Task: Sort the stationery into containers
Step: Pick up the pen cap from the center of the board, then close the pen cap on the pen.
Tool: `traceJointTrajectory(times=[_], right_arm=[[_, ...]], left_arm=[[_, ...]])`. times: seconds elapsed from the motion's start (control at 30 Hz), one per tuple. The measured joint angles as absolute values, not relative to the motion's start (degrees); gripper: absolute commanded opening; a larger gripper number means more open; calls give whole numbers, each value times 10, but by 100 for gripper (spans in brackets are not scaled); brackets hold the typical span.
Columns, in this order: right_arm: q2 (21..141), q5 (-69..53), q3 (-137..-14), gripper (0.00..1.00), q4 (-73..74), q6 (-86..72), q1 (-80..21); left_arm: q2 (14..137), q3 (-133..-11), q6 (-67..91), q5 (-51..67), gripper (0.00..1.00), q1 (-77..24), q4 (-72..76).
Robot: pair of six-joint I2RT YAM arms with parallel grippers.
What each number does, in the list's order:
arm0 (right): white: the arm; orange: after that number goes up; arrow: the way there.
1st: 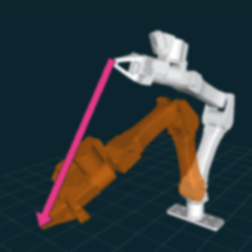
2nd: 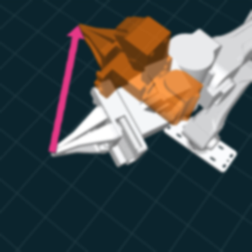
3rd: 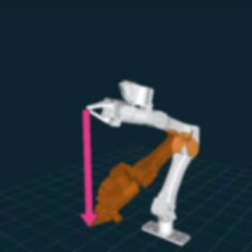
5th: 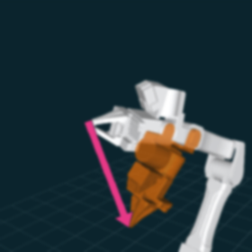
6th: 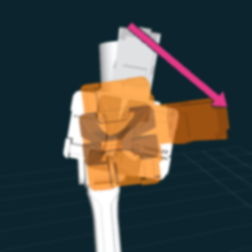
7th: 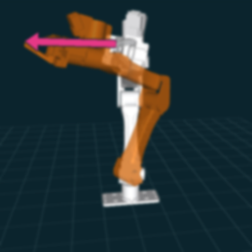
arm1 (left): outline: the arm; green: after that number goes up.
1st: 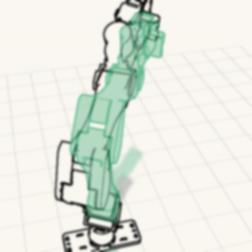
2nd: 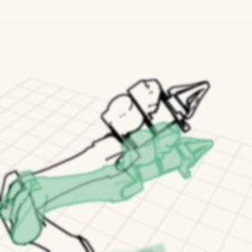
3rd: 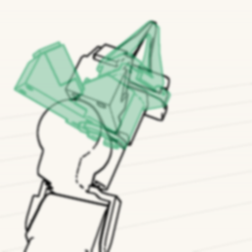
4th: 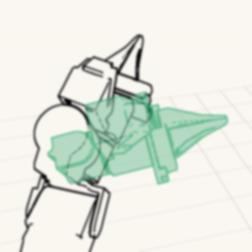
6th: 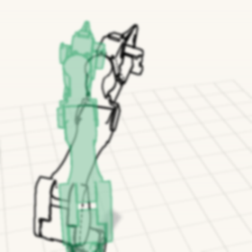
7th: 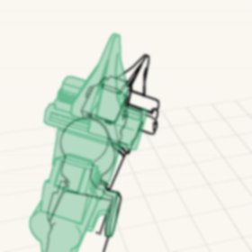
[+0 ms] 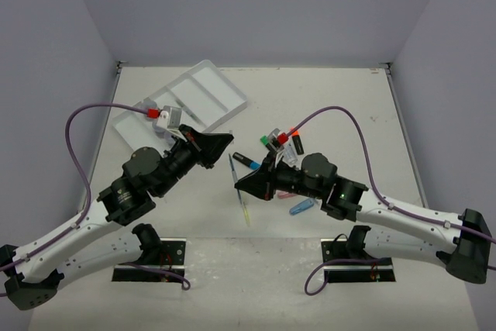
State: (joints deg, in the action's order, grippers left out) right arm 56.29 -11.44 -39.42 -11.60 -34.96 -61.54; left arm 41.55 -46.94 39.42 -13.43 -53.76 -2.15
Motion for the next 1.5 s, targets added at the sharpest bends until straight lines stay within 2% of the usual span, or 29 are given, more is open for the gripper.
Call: traceJointTrajectory(times=[0.33, 1.5], right_arm=[[516, -105, -394, 0, -116, -334, -616], [520, -40, -412, 0, -69, -334, -615]], left_arm=[[414, -469, 396, -120, 0, -538, -22], [425, -455, 409, -89, 0, -538, 23]])
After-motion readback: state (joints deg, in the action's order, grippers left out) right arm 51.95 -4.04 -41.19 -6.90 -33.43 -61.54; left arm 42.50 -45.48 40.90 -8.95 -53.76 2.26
